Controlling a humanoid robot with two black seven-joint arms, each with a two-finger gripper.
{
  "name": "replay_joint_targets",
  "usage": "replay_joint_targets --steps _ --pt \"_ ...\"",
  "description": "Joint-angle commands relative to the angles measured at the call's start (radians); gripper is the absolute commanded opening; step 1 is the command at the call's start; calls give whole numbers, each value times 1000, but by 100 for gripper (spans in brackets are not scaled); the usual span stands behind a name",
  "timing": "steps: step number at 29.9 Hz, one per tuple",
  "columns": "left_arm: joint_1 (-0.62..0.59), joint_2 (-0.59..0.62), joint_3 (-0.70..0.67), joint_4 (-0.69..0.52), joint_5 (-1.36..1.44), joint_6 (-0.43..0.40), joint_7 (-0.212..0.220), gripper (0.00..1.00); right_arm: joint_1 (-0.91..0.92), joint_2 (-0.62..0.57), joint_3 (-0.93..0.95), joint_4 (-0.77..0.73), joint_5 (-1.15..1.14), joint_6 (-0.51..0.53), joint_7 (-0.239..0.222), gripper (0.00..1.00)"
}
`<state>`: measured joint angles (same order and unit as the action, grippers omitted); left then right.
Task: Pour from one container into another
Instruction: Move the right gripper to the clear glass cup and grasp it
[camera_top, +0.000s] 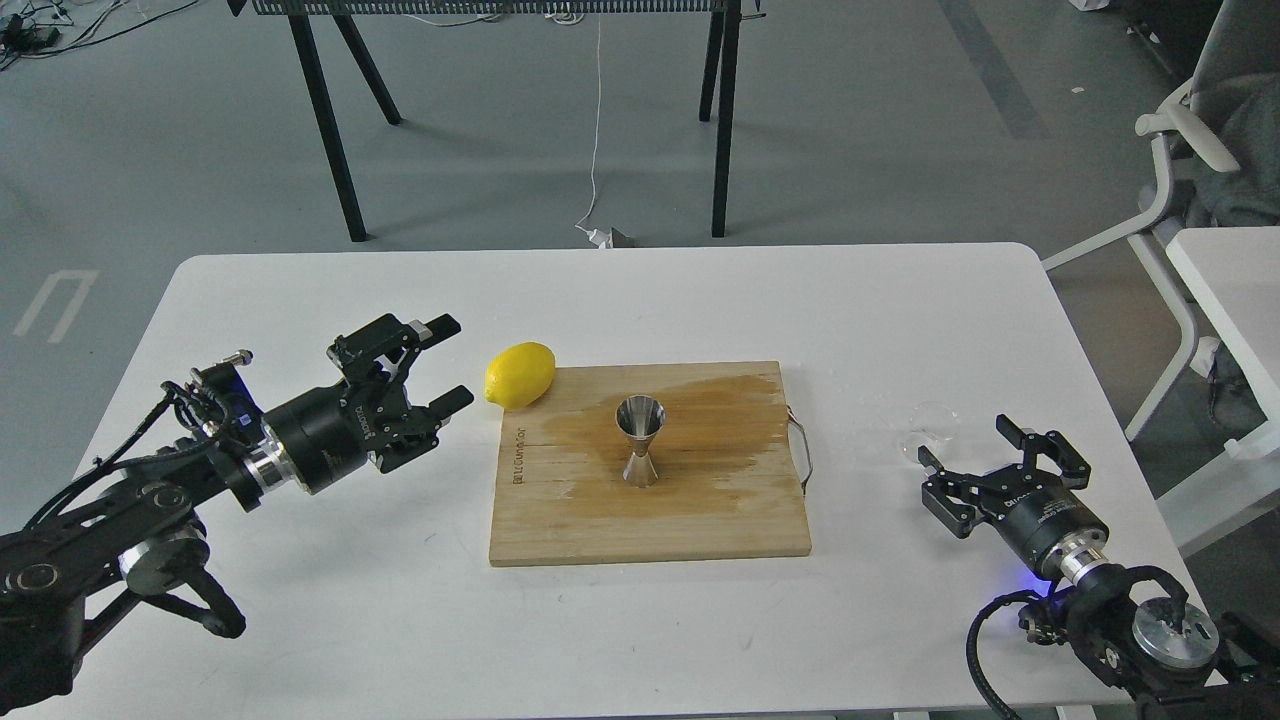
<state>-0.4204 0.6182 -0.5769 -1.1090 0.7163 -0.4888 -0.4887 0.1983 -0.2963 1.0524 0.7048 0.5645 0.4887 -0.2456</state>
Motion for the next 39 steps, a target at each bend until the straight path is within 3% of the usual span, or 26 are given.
replay_joint_targets --steps 1,39 --pt "0 0 0 0 0 0 0 97 16 14 0 -22 0 0 0 99" --pt "6 -2 0 0 0 0 0 97 95 88 -2 -176 -32 0 6 96"
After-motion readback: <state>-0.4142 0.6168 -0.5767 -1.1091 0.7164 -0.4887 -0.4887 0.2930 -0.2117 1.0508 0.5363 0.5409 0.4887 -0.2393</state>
